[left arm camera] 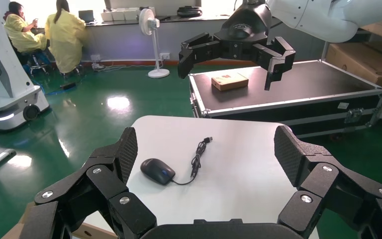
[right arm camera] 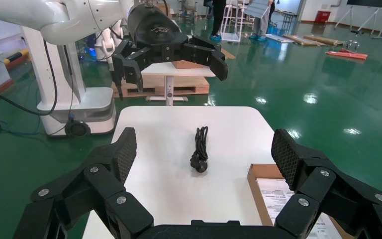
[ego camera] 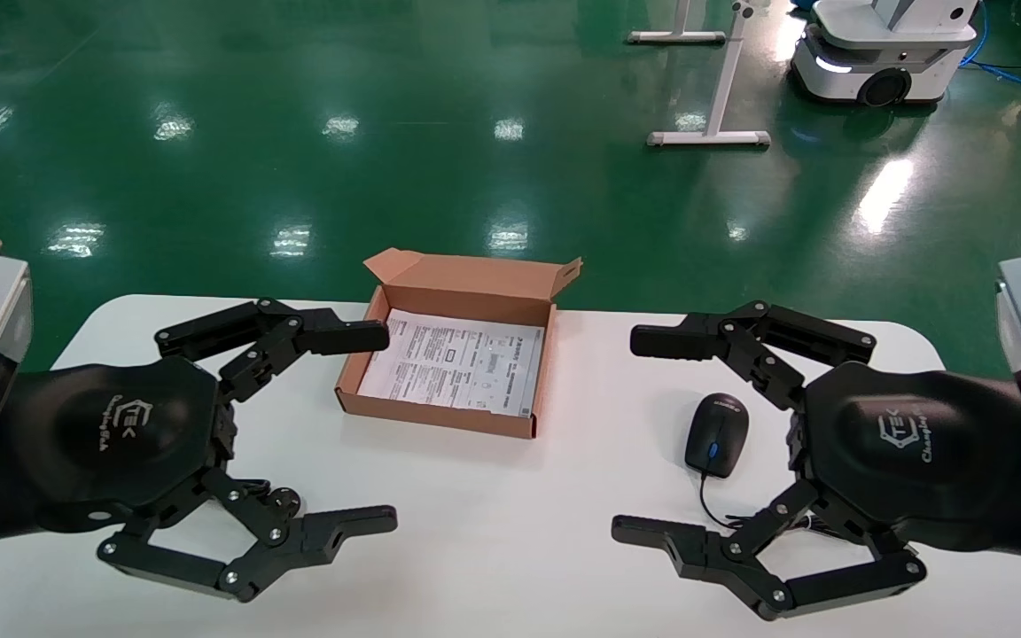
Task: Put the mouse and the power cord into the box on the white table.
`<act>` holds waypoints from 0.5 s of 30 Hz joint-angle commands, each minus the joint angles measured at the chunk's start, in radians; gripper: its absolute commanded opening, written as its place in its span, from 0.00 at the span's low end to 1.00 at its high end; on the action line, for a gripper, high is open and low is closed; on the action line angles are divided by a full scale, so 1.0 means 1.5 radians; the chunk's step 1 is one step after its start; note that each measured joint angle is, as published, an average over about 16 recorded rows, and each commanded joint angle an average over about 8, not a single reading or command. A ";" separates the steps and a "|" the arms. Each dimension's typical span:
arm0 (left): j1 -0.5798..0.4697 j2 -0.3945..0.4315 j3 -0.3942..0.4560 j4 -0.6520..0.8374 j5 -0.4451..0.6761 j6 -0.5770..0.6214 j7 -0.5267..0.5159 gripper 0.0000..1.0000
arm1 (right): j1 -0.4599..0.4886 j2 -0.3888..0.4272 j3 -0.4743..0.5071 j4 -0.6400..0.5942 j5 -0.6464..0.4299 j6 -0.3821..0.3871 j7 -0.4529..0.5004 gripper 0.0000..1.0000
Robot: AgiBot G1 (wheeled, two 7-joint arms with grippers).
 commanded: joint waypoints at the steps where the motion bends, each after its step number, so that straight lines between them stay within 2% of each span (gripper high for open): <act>1: 0.000 0.000 0.000 0.000 0.000 0.000 0.000 1.00 | 0.000 0.000 0.000 0.000 0.000 0.000 0.000 1.00; 15: 0.000 0.000 0.000 0.000 0.000 0.000 0.000 1.00 | 0.000 0.000 0.000 0.000 0.000 0.000 0.000 1.00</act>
